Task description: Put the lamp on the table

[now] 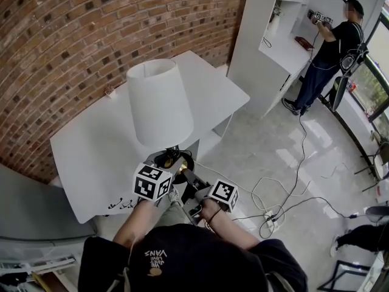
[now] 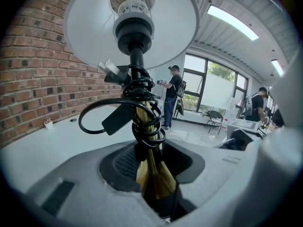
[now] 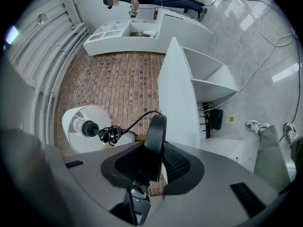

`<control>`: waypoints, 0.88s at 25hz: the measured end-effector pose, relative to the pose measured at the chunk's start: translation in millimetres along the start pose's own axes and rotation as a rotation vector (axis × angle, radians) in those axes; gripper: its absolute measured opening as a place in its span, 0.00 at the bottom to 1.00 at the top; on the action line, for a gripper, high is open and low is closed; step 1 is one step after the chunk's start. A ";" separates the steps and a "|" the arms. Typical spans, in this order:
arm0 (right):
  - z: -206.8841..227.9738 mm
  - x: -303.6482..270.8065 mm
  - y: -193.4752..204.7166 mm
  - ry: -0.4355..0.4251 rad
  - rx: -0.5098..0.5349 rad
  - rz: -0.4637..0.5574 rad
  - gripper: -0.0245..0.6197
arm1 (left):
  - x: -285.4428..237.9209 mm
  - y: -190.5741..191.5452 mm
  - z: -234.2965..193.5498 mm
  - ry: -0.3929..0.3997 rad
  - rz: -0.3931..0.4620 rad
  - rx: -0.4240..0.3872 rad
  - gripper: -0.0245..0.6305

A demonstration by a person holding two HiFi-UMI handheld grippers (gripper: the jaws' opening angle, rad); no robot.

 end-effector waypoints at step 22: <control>-34.9 -213.0 -67.8 -0.001 -0.013 0.012 0.21 | -95.3 -77.7 -190.7 0.023 -0.001 -0.014 0.25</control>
Point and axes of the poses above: the fingertips, and each gripper's own axes: x backward along the fingers, z to its right, y out of its underside, the point moved 5 cm from there along x, backward along the fingers, and after that the axes turned 3 degrees about z, right-handed, at the moved point
